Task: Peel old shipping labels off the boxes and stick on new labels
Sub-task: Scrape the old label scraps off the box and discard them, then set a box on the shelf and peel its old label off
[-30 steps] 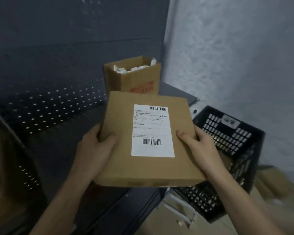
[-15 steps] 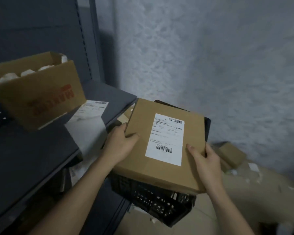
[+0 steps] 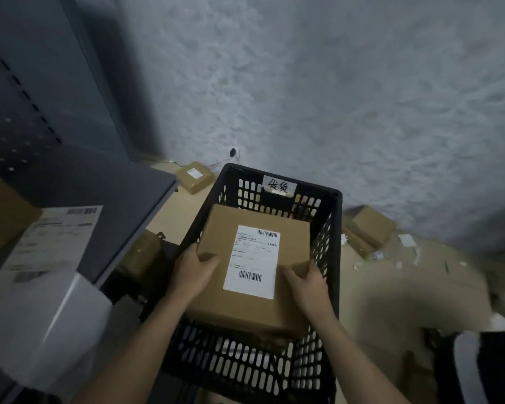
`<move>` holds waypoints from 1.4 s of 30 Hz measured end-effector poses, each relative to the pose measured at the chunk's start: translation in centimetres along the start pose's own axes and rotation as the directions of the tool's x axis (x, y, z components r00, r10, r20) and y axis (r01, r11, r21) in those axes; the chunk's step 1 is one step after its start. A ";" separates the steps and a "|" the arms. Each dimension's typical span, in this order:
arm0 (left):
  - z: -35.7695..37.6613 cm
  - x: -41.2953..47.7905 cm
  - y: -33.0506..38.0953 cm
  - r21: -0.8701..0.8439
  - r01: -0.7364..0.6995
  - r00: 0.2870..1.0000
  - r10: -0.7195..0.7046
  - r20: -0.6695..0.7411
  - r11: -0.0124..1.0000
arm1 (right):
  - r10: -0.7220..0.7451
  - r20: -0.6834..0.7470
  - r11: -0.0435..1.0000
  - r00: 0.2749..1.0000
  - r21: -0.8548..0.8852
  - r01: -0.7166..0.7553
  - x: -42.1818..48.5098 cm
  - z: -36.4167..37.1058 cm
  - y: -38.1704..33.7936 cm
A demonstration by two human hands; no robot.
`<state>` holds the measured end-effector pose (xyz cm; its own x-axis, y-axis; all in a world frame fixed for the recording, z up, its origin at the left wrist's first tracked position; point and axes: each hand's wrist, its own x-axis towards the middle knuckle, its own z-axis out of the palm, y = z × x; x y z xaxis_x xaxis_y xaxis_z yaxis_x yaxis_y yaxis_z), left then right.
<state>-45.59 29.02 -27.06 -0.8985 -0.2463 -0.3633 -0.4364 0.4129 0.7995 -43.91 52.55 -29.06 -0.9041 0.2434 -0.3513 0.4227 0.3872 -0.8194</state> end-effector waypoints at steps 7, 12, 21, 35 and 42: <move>3.2 3.5 -4.3 0.068 0.097 0.990 -0.104 0.094 0.993 | 0.183 -0.006 0.983 0.983 -0.024 -0.183 1.7 2.9 2.0; 4.4 4.8 -5.9 0.111 0.124 0.984 -0.137 0.119 0.986 | 0.276 0.040 0.961 0.960 0.002 -0.276 2.1 4.0 3.5; 4.5 5.4 -5.0 0.208 0.077 0.984 -0.108 0.141 0.975 | 0.229 0.000 0.951 0.973 -0.212 -0.224 3.2 3.3 2.1; -1.8 -6.6 -0.8 0.308 -0.106 0.970 0.167 -0.178 0.945 | -0.454 0.437 0.594 0.777 -0.501 0.629 -2.3 2.2 -9.2; -5.4 -19.3 -1.0 0.293 -0.034 0.850 0.181 -0.494 0.956 | -0.638 0.642 0.373 0.426 -0.227 0.900 -9.6 4.8 -13.4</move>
<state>-27.59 28.57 -18.28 -0.8200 -0.5677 0.0726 -0.4004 0.6597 0.6360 -41.25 40.74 -16.85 -0.6957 -0.7137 0.0821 -0.6410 0.5651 -0.5193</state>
